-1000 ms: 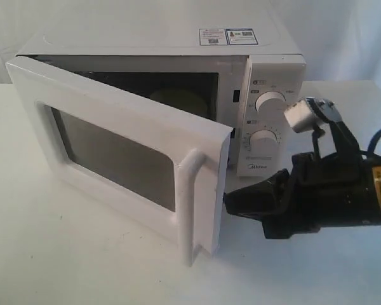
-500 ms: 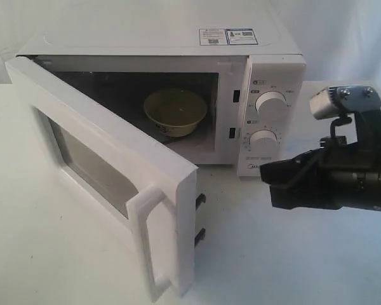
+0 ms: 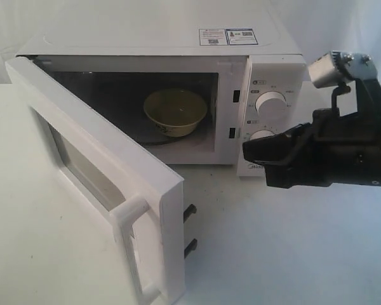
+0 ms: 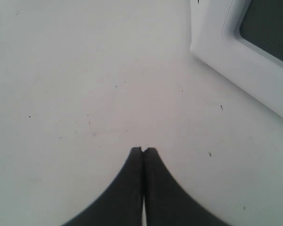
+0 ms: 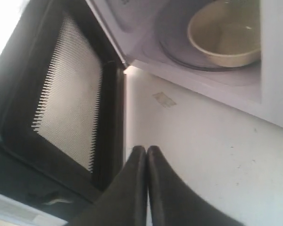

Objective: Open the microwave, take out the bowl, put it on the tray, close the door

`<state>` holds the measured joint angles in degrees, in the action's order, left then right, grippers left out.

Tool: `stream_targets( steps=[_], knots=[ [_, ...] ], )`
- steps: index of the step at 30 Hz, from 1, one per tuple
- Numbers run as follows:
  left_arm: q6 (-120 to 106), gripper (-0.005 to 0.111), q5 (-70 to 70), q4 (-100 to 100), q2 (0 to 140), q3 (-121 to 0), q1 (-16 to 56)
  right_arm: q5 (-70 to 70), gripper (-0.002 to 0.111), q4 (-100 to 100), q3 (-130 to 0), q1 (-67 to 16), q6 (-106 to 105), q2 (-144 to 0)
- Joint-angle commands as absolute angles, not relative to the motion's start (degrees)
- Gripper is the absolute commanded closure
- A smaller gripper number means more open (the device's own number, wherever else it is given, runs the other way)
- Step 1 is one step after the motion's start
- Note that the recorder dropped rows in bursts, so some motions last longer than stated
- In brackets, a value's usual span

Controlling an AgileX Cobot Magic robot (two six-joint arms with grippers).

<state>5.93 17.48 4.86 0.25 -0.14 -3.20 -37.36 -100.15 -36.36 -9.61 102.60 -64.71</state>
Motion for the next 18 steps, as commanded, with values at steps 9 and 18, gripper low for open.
stream_targets(
  steps=[9,18],
  knots=[
    [6.24,0.107,17.54,5.13,0.0,0.0,-3.26,-43.34,0.108,-99.95,-38.81,-15.76,102.2,-64.67],
    [6.24,0.107,17.54,5.13,0.0,0.0,-3.26,-37.36,0.108,-99.95,-39.34,-22.06,102.2,-68.93]
  ],
)
